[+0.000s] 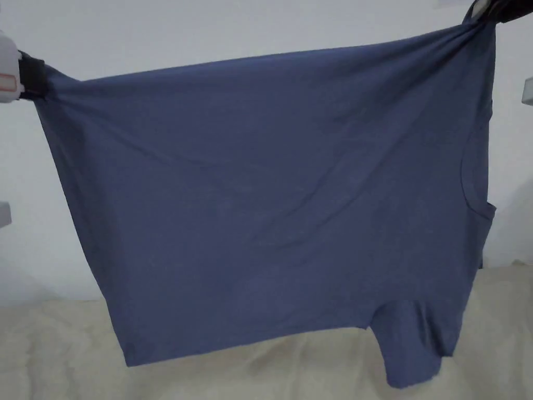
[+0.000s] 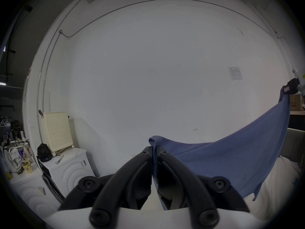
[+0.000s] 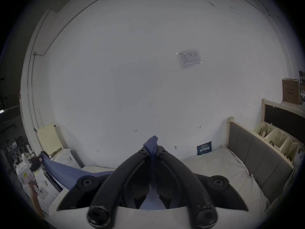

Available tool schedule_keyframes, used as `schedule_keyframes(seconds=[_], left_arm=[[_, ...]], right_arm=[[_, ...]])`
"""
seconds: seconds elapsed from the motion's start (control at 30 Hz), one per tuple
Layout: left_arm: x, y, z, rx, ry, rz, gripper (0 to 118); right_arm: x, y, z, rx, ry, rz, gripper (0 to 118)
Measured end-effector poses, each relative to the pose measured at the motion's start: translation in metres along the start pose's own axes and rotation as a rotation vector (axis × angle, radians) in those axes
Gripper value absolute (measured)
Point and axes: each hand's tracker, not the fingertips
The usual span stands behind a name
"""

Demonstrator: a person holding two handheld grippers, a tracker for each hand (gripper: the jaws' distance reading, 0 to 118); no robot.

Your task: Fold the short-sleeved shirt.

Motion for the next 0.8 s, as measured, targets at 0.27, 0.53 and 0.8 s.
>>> schedule_keyframes(seconds=[0.27, 0.53, 0.8], left_arm=[[0.009, -0.078, -0.027, -0.126, 0.031, 0.012, 4], [0.041, -0.265, -0.037, -0.395, -0.015, 0.057, 4], [0.059, -0.387, -0.009, -0.648, -0.120, 0.174, 4]], right_arm=[[0.003, -0.066, -0.045, -0.125, -0.001, 0.045, 4], [0.042, -0.253, -0.104, -0.387, -0.036, 0.110, 4], [0.134, -0.397, -0.129, -0.608, -0.088, -0.044, 4]])
